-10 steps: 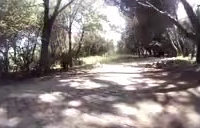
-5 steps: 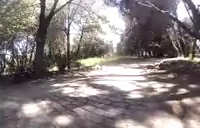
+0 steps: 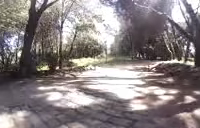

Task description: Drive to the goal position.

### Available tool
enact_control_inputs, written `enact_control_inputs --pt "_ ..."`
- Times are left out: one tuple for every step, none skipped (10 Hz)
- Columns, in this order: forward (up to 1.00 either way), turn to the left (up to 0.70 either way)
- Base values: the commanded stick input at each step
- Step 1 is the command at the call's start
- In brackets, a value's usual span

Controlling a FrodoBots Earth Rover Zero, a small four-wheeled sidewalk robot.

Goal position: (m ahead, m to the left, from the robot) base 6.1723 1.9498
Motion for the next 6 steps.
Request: enact_control_inputs --pt "0.85 -0.1" --pt "0.85 0.0" --pt "0.85 0.0" --pt "0.85 0.0" --pt "0.85 0.0" --pt "0.85 0.0"
